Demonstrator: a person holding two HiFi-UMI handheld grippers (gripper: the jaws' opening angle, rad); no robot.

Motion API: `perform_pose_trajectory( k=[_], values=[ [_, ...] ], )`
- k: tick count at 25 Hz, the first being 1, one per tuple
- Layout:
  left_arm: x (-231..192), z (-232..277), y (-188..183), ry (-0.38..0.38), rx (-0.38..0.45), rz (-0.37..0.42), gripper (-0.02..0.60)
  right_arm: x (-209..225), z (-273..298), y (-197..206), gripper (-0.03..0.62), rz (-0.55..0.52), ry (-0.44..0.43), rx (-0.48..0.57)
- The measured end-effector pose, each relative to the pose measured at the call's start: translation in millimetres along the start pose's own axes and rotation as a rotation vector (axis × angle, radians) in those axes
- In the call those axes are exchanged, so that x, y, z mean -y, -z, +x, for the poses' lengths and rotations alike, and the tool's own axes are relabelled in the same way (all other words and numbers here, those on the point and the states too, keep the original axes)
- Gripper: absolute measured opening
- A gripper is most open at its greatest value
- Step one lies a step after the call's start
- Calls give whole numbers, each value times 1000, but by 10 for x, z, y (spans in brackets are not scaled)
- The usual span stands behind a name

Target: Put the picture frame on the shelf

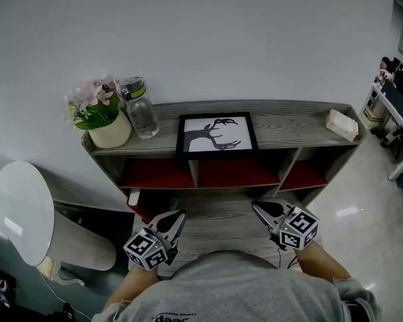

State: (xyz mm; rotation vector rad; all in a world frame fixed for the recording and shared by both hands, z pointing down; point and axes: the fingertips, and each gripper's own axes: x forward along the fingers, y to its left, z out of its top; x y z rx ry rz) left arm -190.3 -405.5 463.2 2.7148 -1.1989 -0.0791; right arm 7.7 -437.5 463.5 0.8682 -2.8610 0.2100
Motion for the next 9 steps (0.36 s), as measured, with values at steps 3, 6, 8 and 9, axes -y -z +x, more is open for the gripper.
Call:
perform_pose_trajectory(
  k=[3, 6, 8, 9],
  values=[
    [-9, -2, 10, -3, 1, -16, 15, -10, 8, -4, 6, 0, -4, 1],
    [-22, -11, 7, -6, 3, -31, 15, -12, 3, -1, 6, 1, -4, -1],
    [-36, -20, 6, -9, 7, -44, 15, -11, -3, 8, 6, 1, -3, -4],
    [-43, -24, 5, -11, 9, -50, 15, -10, -6, 12, 6, 1, -2, -5]
  ],
)
